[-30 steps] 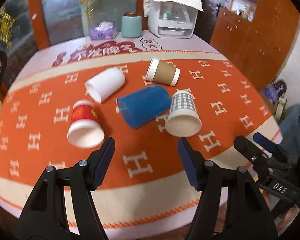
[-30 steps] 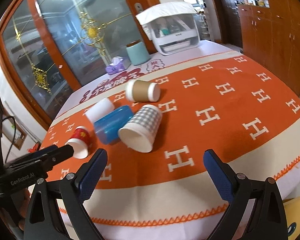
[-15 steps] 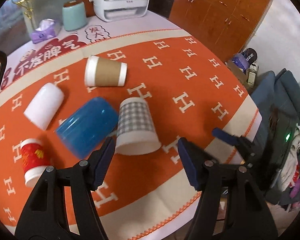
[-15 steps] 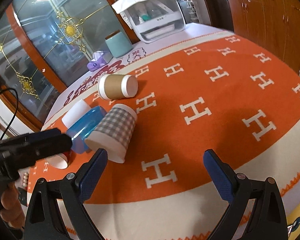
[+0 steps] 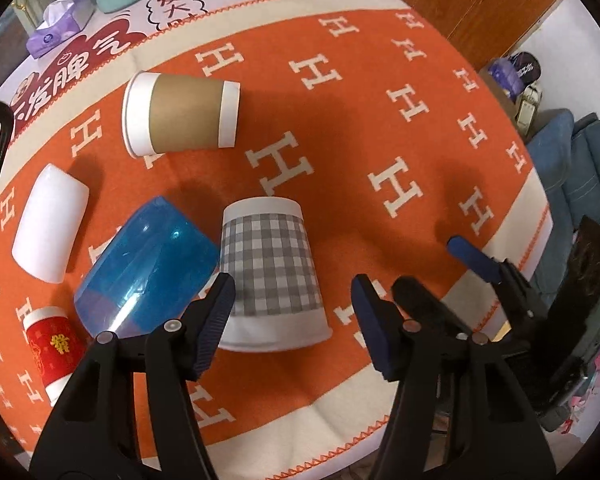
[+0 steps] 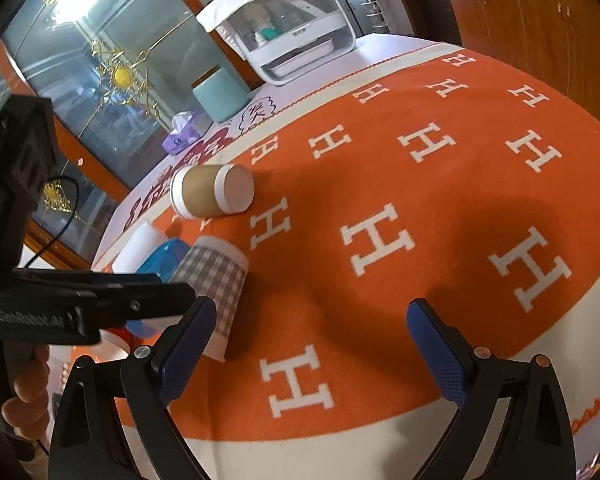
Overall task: Flip cup upside down
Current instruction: 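Move the left gripper to the gray plaid cup and close on it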
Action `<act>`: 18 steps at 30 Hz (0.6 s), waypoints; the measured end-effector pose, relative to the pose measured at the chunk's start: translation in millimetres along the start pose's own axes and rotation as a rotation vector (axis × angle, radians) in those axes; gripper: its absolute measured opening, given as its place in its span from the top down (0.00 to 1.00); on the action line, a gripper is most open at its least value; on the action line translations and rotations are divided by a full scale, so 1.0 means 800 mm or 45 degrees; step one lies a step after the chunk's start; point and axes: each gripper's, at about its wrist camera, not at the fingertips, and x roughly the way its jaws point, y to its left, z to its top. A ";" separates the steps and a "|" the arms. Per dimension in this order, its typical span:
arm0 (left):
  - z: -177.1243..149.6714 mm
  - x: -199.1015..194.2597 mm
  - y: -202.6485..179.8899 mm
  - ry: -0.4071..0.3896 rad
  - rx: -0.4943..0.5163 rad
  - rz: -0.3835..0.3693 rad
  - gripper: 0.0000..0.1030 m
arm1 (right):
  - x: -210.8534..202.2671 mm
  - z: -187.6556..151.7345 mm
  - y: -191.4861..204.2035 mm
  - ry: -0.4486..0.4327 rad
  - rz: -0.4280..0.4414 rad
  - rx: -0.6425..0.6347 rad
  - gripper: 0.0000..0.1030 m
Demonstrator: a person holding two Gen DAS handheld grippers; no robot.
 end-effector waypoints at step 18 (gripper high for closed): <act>0.017 0.038 0.003 0.068 -0.027 0.036 0.44 | 0.017 -0.003 -0.028 0.051 0.023 0.064 0.05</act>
